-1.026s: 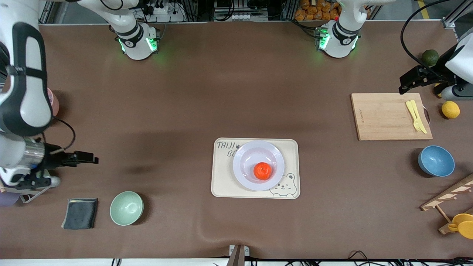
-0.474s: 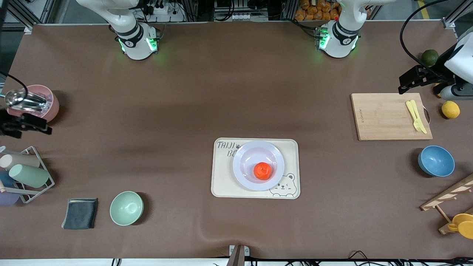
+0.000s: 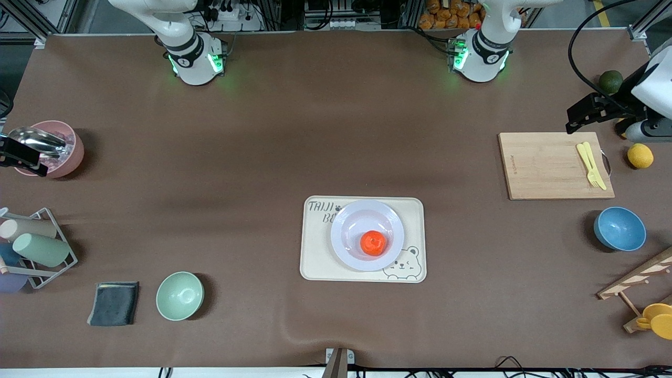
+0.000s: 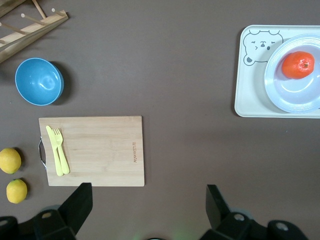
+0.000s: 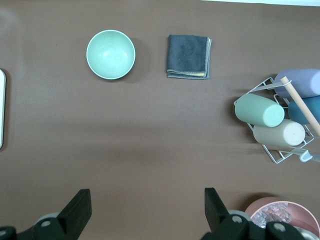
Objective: Place orange and plate with both arms
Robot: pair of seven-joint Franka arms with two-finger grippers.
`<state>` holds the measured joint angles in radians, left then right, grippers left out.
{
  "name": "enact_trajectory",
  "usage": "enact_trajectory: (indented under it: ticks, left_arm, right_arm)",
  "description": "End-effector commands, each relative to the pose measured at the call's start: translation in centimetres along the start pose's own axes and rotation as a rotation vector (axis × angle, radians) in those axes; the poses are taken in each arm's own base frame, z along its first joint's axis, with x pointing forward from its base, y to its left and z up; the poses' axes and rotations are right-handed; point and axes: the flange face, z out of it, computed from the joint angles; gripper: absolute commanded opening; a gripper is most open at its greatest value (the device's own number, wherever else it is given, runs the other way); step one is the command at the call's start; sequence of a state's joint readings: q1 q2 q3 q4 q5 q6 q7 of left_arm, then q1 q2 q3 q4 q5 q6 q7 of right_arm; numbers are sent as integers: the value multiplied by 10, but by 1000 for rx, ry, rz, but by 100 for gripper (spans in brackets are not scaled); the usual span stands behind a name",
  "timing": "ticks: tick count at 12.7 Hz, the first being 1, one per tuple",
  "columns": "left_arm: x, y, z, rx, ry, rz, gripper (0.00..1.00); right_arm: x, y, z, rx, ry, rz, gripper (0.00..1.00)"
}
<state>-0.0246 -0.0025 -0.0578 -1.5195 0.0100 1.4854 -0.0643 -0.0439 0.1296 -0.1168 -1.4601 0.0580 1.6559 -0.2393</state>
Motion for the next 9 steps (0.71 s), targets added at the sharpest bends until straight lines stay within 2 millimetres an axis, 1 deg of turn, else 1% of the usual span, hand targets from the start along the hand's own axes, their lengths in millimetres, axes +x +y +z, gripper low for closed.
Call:
enact_trajectory:
  ticks: [1, 2, 4, 6, 9]
  left_arm:
    - [-1, 0, -2, -5, -2, -12, 100]
    - [-1, 0, -2, -5, -2, -10, 100]
    - [-1, -1, -2, -5, -2, -8, 100]
    - [-1, -2, -2, -5, -2, -10, 100]
    - [-1, -2, -2, -5, -2, -8, 100]
  right_arm:
    - [-26, -3, 2, -14, 16, 8, 100]
    - [-26, -4, 2, -16, 16, 6, 100]
    - [-32, -8, -2, -31, 8, -3, 100]
    - [-32, -9, -2, -36, 7, -6, 100]
    - [-30, -19, -7, -61, 13, -22, 100]
